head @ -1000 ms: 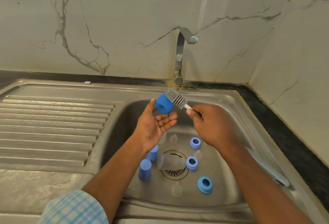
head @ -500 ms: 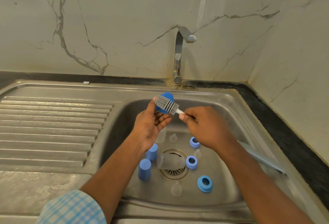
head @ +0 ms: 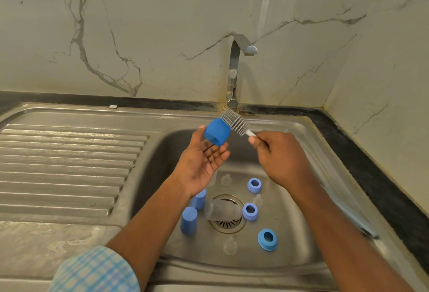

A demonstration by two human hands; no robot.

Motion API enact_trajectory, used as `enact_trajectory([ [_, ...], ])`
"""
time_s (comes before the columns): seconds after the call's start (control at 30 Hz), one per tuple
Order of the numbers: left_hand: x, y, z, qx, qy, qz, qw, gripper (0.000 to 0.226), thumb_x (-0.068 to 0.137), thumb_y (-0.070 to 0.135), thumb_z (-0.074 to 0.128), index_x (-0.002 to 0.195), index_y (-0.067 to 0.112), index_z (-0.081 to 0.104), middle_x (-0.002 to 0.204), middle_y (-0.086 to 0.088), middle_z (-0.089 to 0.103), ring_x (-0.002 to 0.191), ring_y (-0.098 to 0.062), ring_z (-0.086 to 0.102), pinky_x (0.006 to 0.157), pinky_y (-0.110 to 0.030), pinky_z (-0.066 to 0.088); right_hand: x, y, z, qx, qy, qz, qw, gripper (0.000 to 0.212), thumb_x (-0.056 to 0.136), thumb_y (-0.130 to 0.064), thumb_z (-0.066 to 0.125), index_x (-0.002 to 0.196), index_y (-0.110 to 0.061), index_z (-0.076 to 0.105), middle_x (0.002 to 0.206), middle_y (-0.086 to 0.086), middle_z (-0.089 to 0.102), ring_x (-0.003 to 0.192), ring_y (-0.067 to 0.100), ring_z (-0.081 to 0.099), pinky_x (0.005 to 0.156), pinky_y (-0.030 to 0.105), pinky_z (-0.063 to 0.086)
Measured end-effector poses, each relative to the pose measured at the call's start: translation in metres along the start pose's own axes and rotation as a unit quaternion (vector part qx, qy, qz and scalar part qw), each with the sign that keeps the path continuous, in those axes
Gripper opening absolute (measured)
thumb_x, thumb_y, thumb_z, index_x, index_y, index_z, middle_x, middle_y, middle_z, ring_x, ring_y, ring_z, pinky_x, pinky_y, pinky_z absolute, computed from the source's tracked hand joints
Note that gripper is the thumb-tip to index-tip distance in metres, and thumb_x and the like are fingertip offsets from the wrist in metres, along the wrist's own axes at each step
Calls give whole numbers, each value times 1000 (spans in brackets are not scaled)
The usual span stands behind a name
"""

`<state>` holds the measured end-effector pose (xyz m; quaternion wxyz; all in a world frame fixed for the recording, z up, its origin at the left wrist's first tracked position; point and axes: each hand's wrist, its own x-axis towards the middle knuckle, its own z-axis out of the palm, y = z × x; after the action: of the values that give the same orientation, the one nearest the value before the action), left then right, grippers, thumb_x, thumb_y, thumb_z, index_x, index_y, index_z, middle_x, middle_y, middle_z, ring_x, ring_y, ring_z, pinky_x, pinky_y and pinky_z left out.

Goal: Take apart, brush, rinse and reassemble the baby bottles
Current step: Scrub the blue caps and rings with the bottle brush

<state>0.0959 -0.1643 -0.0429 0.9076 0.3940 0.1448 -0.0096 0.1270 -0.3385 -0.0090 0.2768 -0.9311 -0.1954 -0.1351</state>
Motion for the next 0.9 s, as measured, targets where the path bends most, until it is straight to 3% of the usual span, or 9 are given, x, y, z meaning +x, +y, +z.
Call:
enact_trajectory([
  [0.07,-1,-2,1,-11,-4,-7,1000,53,98,46,54,120,-2,61,86,-12,69,72,-13,70,63,-23,59,-1,1,-1,13,-3,2,1000,43,99,-35,51,59,-24,43,53,-3,46,52,17,44,53,30,29],
  [0.2,4,5,-5,-75,-1,2,997,52,98,46,53,116,-2,62,90,-14,70,73,-15,71,63,-22,59,-11,-14,0,19,-122,-44,991,36,100,-35,52,65,-25,51,53,-4,45,51,11,42,52,30,31],
  [0.33,2,2,-2,-74,-28,-9,997,51,97,46,53,115,-1,62,84,-12,70,70,-13,71,62,-22,59,-4,-7,-1,17,-39,-23,999,38,100,-36,51,64,-24,50,54,-3,47,51,14,42,51,30,30],
  [0.43,0,1,1,-56,-37,9,998,42,96,37,58,117,0,62,90,-13,72,78,-15,73,69,-24,61,-2,0,0,9,-6,-1,1000,39,100,-35,50,64,-19,51,54,0,48,53,17,43,50,31,28],
  [0.53,3,0,-1,86,-16,93,992,27,90,15,69,116,7,65,104,-12,71,92,-18,71,84,-28,60,-2,2,-1,-12,0,26,1000,43,100,-36,49,61,-19,46,54,-1,47,53,19,43,49,31,26],
  [0.63,6,-3,-7,329,62,218,917,40,81,11,80,117,21,66,108,1,70,94,-10,68,79,-18,57,-2,4,-5,8,-3,16,1000,44,99,-36,50,59,-20,44,54,-1,47,54,20,45,50,31,29],
  [0.73,6,-4,-8,377,59,283,880,53,78,4,81,119,28,58,107,15,64,95,1,64,81,-13,53,-5,-3,-5,13,-51,-16,998,44,100,-36,51,58,-23,43,53,-2,46,52,16,42,52,33,31],
  [0.9,5,-7,-9,374,14,294,880,57,76,-2,81,122,25,61,111,10,68,100,-5,68,88,-20,55,-2,-2,-3,2,-34,26,999,43,100,-35,51,61,-19,47,55,1,49,53,18,43,51,31,30],
])
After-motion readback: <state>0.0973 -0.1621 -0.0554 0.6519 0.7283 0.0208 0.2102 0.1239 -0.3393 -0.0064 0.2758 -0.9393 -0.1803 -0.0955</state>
